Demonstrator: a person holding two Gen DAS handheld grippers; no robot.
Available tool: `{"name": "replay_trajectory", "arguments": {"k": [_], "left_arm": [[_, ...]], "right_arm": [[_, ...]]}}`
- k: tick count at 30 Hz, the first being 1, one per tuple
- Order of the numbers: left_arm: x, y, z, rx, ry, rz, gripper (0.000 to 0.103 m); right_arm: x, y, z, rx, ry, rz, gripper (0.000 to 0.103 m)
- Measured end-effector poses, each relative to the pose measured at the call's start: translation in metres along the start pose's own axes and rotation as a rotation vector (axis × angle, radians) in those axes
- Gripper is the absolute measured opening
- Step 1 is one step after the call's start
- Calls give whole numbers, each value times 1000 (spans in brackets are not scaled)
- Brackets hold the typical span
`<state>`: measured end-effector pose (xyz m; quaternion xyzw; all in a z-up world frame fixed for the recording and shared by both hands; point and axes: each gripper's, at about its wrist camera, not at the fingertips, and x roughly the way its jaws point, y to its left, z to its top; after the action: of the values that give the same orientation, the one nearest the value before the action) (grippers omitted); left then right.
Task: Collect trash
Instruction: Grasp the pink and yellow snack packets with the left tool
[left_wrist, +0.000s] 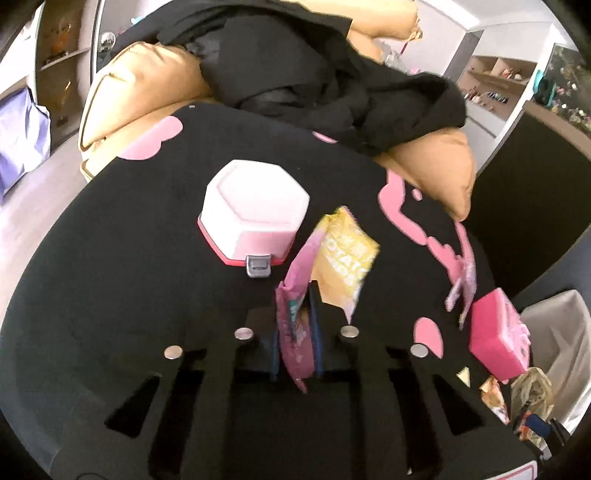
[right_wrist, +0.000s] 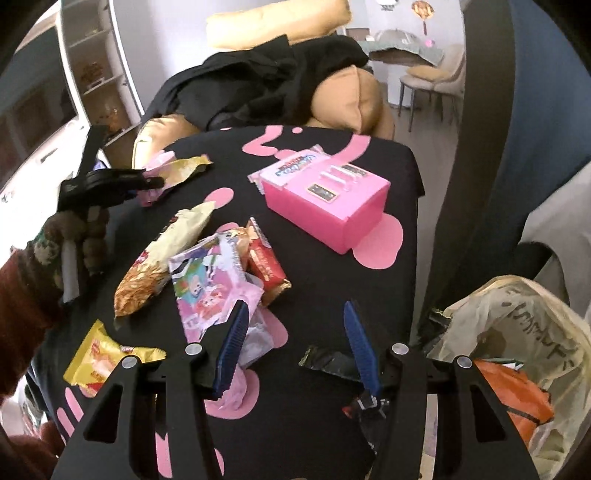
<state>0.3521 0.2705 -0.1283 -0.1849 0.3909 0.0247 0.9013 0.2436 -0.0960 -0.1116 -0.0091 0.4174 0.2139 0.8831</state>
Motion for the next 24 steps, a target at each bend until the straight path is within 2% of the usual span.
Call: {"name": "replay_trajectory", "arguments": {"k": [4, 7, 12, 15, 19, 22, 24], "left_arm": [[-35, -8, -19, 62, -16, -50, 8], [-65, -14, -43, 101, -4, -98, 8], [-98, -12, -83, 92, 46, -162, 8], [-110, -6, -105, 85, 73, -167, 8], [-124, 5, -129, 48, 94, -173, 8], [-132, 8, -143, 47, 95, -171, 8], [-135, 9, -149, 44, 97, -169, 8]], "right_arm": [[9, 3, 2, -8, 39, -13, 51], [18, 16, 2, -32, 71, 15, 51], [16, 34, -2, -21, 64, 55, 51], [8, 40, -6, -10, 48, 73, 51], [-6, 53, -16, -74, 20, 78, 51], [-7, 63, -28, -127, 42, 107, 51], [-3, 66, -34, -142, 56, 93, 51]]}}
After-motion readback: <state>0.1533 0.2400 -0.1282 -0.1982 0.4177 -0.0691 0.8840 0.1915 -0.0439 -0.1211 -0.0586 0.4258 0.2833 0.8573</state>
